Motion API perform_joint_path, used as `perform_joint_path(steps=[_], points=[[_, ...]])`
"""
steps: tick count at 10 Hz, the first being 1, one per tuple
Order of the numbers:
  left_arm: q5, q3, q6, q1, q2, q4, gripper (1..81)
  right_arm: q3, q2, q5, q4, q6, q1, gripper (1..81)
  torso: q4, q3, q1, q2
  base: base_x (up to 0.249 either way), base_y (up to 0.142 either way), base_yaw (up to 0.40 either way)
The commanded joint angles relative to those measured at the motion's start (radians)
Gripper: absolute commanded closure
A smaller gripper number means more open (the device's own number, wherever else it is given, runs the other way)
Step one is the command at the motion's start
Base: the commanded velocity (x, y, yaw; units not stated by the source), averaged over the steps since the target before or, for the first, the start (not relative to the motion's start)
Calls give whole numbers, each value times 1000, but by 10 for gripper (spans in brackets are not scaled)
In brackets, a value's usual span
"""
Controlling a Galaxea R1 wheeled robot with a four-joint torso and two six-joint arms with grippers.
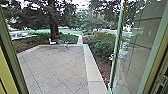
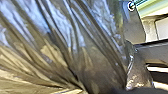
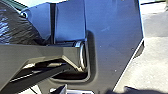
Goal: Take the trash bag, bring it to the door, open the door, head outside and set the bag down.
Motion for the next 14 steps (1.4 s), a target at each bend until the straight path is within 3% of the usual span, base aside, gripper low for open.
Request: perform_joint_path(steps=[1,14], points=[[75,4,9,-45,4,-4,811,8,6,-56,10,-2,52,10,0,0,0,0,115,0,0],[75,4,9,-44,1,-7,811,10,3,-56,-10,-5,52,10,0,1,-5,-2,115,0,0]])
